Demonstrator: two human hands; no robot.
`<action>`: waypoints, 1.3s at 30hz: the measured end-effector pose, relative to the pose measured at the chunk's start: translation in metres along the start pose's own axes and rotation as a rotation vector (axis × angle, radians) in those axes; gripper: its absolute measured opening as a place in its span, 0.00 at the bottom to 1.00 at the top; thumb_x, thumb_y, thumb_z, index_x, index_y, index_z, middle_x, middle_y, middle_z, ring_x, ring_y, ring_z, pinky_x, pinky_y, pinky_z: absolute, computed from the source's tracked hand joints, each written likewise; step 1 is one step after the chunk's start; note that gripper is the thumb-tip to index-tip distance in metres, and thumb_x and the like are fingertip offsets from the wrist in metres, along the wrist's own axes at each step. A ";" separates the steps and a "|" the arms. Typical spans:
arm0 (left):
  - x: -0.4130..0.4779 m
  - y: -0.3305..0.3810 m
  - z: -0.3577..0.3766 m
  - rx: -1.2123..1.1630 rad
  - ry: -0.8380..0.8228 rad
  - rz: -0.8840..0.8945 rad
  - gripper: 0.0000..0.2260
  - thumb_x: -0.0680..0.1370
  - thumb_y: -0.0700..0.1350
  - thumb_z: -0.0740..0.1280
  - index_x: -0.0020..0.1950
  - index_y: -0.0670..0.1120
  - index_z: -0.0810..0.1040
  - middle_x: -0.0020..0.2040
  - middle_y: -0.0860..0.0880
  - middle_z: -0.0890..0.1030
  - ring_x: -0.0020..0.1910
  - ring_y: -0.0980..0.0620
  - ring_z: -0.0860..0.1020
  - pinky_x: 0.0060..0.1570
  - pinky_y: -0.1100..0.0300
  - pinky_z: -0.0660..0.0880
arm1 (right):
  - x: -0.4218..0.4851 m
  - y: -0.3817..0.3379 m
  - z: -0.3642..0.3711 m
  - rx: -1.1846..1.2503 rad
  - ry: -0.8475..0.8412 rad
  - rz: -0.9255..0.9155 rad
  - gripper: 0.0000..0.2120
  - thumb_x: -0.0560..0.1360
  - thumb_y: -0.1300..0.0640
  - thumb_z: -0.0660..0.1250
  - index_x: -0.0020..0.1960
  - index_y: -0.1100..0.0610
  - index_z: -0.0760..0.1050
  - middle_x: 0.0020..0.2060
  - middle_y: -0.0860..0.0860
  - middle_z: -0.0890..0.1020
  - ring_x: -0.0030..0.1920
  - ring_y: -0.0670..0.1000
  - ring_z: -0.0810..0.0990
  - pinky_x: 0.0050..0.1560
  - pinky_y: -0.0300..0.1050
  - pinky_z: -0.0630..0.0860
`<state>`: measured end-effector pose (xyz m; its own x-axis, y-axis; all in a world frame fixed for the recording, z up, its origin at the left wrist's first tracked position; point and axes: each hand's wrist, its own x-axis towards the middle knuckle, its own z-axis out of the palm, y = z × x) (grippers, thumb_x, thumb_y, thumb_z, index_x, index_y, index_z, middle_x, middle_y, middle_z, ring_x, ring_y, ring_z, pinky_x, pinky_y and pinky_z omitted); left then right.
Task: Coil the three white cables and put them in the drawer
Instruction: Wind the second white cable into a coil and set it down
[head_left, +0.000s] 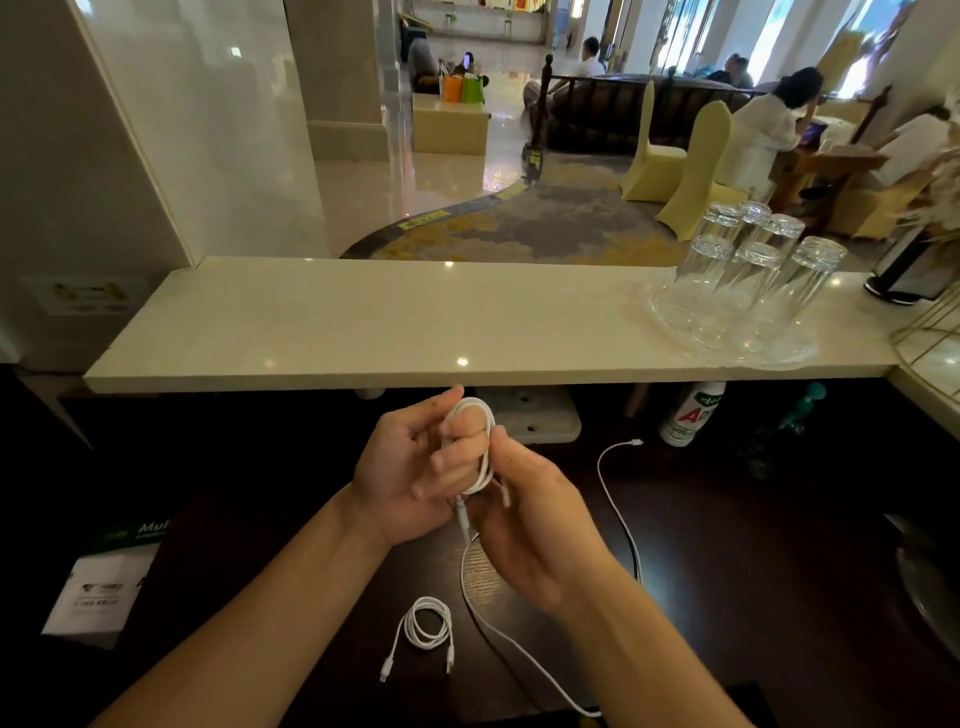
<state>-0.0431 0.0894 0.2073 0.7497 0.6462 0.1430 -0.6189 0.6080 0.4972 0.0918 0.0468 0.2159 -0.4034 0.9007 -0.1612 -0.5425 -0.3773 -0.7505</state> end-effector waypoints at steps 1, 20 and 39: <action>0.000 -0.001 0.001 0.003 0.003 -0.002 0.19 0.83 0.49 0.53 0.35 0.43 0.69 0.26 0.46 0.75 0.18 0.52 0.60 0.24 0.61 0.54 | -0.001 0.002 0.000 -0.032 0.020 -0.003 0.20 0.82 0.54 0.56 0.57 0.67 0.80 0.48 0.63 0.83 0.50 0.56 0.82 0.57 0.50 0.74; -0.007 0.015 0.014 0.267 0.109 -0.128 0.27 0.80 0.54 0.59 0.23 0.43 0.74 0.18 0.43 0.74 0.12 0.53 0.70 0.13 0.67 0.57 | -0.007 -0.031 -0.002 -0.860 0.073 -0.291 0.07 0.76 0.62 0.70 0.42 0.58 0.86 0.36 0.52 0.80 0.38 0.44 0.77 0.42 0.37 0.73; -0.001 -0.019 0.023 0.774 0.789 0.111 0.27 0.75 0.56 0.64 0.21 0.41 0.71 0.17 0.42 0.72 0.13 0.53 0.66 0.20 0.65 0.61 | 0.000 -0.008 -0.018 -0.900 0.035 -0.066 0.15 0.81 0.54 0.61 0.40 0.60 0.78 0.32 0.53 0.77 0.34 0.47 0.72 0.39 0.47 0.69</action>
<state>-0.0271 0.0665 0.2171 0.1699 0.9587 -0.2280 -0.1535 0.2543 0.9549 0.1097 0.0534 0.2105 -0.3614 0.9261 -0.1085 0.2242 -0.0266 -0.9742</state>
